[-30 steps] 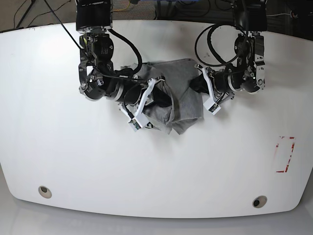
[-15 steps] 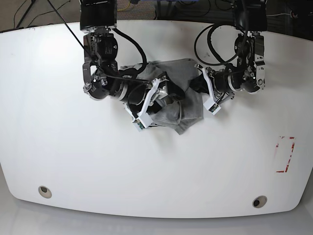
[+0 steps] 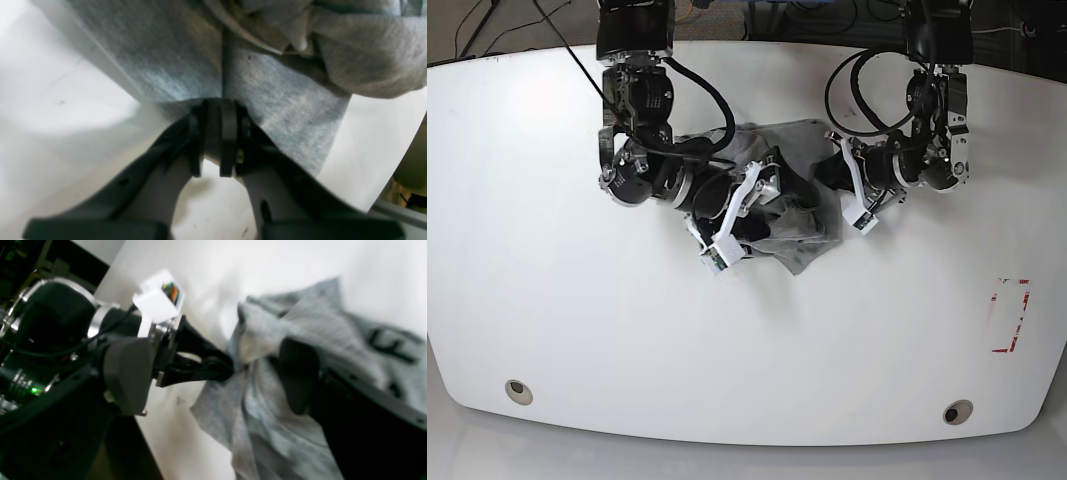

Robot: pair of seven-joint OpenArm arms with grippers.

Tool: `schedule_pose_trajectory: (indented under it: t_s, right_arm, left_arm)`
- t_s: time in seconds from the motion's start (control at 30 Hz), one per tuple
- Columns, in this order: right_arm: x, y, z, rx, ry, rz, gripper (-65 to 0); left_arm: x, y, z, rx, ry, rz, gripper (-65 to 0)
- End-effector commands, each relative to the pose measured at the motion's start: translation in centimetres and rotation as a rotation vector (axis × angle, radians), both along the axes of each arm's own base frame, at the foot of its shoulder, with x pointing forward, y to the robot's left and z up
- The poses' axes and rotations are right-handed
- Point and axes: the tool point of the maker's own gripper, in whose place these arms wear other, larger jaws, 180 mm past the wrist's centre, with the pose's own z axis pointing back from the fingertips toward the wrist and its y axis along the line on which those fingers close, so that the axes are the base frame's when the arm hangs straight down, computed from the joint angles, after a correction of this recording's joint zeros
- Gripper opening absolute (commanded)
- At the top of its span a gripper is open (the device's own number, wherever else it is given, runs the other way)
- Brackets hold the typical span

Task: Layout the t-shirt on the table in an organized manner, then fold the t-shirt properly
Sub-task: 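Open the left gripper and lift it away, right gripper holding the bundle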

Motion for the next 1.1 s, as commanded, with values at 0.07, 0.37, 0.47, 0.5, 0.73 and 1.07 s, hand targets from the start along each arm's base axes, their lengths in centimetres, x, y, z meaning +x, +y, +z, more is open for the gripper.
schedule_pose_trajectory:
  t_s: [0.07,0.37,0.47,0.5,0.73,1.07]
  right_arm:
    - [0.7,-1.2,1.4,-0.012,-0.071,-0.003,-9.0]
    - [-0.1,-3.1,0.2,-0.045,-0.041,0.006,-9.0]
    - [-0.1,-3.9,-0.4,-0.082,-0.039,-0.001,-9.0]
    - [-0.2,-4.3,-0.9,-0.102,-0.032,-0.004,-9.0]
    - [-0.3,-5.6,-2.7,-0.159,-0.012,-0.027,-9.0]
    - [-0.2,-6.5,-5.3,-0.161,0.047,-0.038,-9.0]
  left_arm:
    - [1.2,-0.5,2.1,-0.061,-0.04,0.003,-55.6]
    - [3.0,0.2,4.9,-0.208,-0.091,0.088,-43.1]
    - [3.5,0.3,6.0,-0.238,-0.118,0.094,-43.2]
    - [3.7,0.7,6.7,-0.243,-0.137,0.098,-43.2]
    - [4.6,3.1,10.2,-0.275,-0.229,0.111,-43.2]
    - [4.4,8.8,10.8,-0.233,-0.225,0.221,-43.2]
